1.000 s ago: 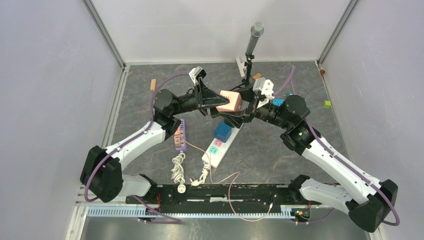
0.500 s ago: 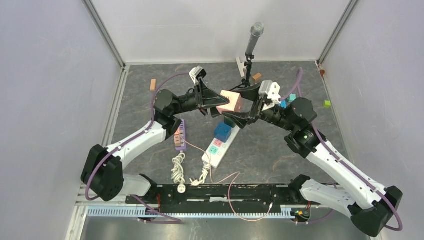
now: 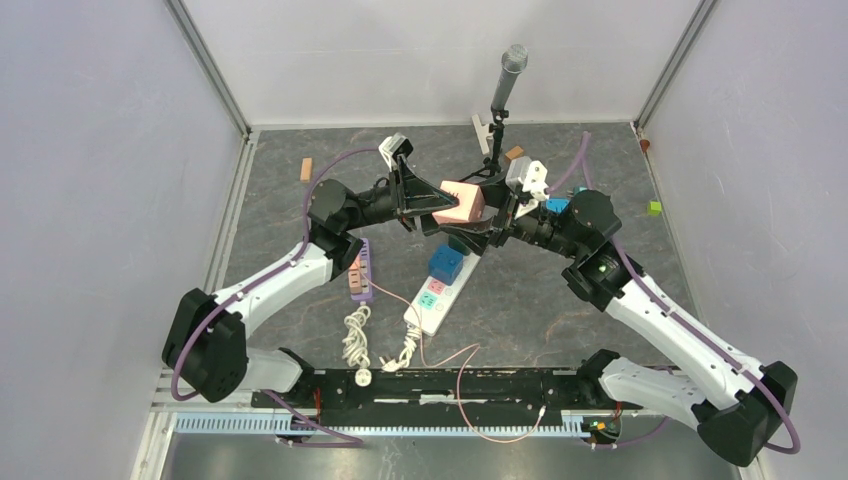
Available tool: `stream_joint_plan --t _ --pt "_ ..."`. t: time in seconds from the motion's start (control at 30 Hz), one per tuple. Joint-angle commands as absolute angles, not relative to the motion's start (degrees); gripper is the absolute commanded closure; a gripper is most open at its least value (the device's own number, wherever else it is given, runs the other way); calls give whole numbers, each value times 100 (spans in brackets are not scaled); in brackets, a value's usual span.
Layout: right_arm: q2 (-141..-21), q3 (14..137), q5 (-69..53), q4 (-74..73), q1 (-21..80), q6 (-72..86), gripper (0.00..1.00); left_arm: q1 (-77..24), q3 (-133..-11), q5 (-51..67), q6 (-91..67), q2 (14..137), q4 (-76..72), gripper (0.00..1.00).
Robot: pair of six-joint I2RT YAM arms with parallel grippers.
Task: Insert the plug
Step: Pick up the plug from the center of the board.
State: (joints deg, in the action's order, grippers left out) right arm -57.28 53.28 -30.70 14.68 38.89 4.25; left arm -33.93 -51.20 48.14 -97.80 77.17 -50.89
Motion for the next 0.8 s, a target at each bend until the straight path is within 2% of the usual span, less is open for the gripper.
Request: stream_joint_plan --t 0.0,0.03,0.07,0.13,0.17,0.23,0.27,0.43,0.57,0.7,0.77 --pt "-5549 5428 -2885 1628 3898 701 51 -3423 -5110 4834 -9729 7592 -5484 89" --pt "-5540 5437 -2883 1607 3897 698 54 -3420 -5107 4845 -9725 7604 -5485 69" --pt "-5541 5455 -2877 1582 3900 698 59 -3424 -5108 4847 -9735 7620 -5476 44" --pt "-5514 5451 -2812 1532 3894 694 71 -3419 -5111 4853 -9716 7654 -5465 17" --pt "-5503 5433 -2774 1523 3895 687 81 -3415 -5098 4843 -9692 7665 -5448 2" --pt "-5475 5439 -2580 1388 3894 650 96 -3405 -5045 4788 -9651 7675 -5402 0" --pt "-5461 5455 -2468 1272 3894 584 100 -3387 -5000 4747 -9615 7667 -5369 0" --pt "-5463 5617 -1825 362 3889 290 100 -3147 -4701 4671 -8828 7375 -4342 0" --pt "-5524 5654 -1464 -308 3880 294 100 -2968 -4860 4468 -7139 6963 -1637 0" --pt "-5665 5748 -931 -1025 3863 425 100 -2944 -5566 3401 -5104 6895 1707 0" --pt "-5748 5748 -768 -1305 3832 509 100 -2944 -5881 2952 -4553 7033 2766 0"
